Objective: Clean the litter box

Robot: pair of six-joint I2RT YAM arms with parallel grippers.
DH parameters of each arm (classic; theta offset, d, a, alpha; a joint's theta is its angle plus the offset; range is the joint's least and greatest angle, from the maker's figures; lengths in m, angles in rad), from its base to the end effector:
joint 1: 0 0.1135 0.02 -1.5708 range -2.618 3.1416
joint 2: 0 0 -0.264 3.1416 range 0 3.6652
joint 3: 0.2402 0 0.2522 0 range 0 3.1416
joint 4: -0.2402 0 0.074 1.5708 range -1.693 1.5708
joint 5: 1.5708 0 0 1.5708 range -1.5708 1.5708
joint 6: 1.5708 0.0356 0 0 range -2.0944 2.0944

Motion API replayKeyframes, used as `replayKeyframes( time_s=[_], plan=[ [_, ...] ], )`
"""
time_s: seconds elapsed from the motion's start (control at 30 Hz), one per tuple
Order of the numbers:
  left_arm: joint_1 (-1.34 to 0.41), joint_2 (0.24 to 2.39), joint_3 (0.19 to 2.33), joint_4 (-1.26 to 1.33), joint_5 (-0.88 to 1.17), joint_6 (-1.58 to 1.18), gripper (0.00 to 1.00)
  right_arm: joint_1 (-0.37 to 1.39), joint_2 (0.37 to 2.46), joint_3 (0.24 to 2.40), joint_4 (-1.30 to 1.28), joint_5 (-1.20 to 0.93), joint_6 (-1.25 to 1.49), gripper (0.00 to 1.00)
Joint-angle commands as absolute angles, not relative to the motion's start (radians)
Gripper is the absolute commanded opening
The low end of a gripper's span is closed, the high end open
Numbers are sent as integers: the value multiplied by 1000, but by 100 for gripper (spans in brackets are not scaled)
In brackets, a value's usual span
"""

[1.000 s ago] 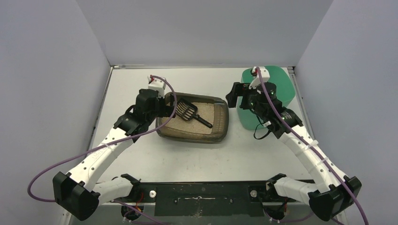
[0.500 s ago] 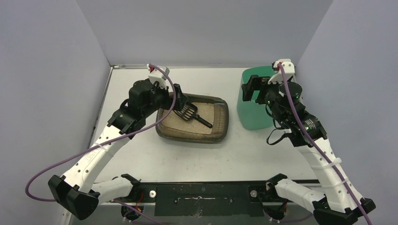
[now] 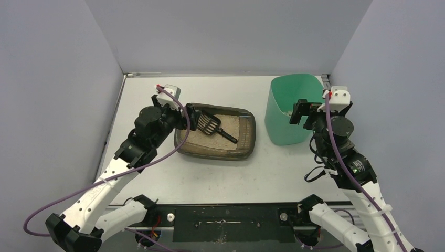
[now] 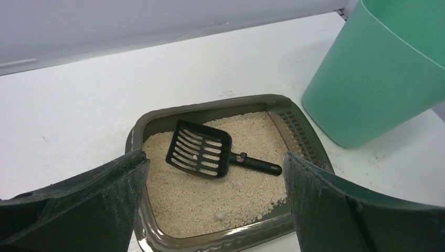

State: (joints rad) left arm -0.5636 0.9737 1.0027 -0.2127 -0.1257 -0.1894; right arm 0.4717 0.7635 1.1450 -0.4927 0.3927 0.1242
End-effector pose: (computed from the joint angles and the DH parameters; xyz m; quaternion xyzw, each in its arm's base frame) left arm 0.1902 -0.1149 0.3789 0.1033 0.7615 -0.1897 0.6111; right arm 0.1314 0.0517 0.4311 0.0017 0.7425 0.0530 0.6678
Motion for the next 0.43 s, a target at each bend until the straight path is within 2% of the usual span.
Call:
replayKeyframes(
  time_s=[0.0, 0.4],
  plan=[
    [-578, 894, 937, -35, -198, -133, 97, 472, 732, 1113, -414, 449, 72, 100],
    [-575, 891, 902, -18, -216, -129, 97, 477, 761, 1140, -413, 413, 64, 100]
  ],
)
